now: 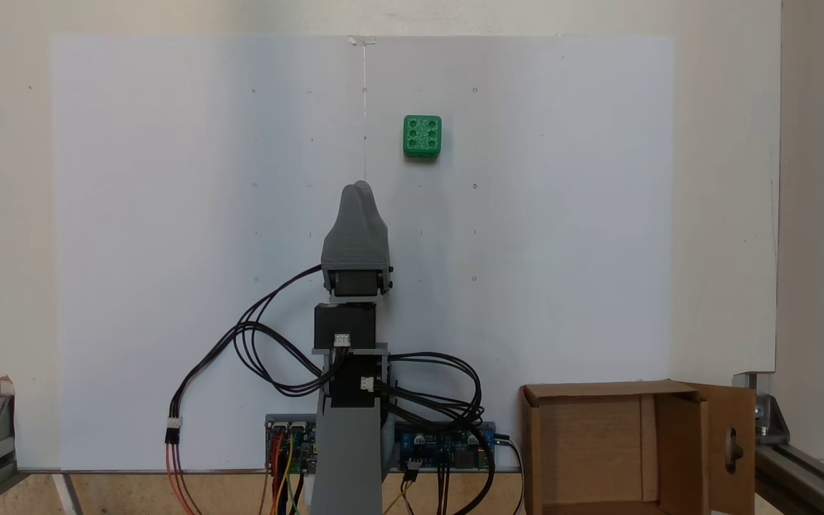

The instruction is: Grasp a green dice and put it in the bin.

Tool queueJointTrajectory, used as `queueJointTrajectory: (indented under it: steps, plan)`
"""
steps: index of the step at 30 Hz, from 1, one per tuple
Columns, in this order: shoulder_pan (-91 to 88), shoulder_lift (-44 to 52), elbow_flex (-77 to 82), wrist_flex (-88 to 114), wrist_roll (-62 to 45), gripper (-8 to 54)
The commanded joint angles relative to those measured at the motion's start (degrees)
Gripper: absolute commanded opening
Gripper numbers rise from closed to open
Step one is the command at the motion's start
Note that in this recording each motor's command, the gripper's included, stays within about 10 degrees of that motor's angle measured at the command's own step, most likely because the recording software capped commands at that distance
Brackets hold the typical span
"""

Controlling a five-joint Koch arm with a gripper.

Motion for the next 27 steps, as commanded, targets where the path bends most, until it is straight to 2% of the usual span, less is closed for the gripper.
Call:
queueJointTrajectory:
  steps: [1,27]
  plan:
    - [0.53,5.89,2.72,-0.70,2.02,44.4]
    - [0.35,5.98,0.70,-0.79,1.23,42.8]
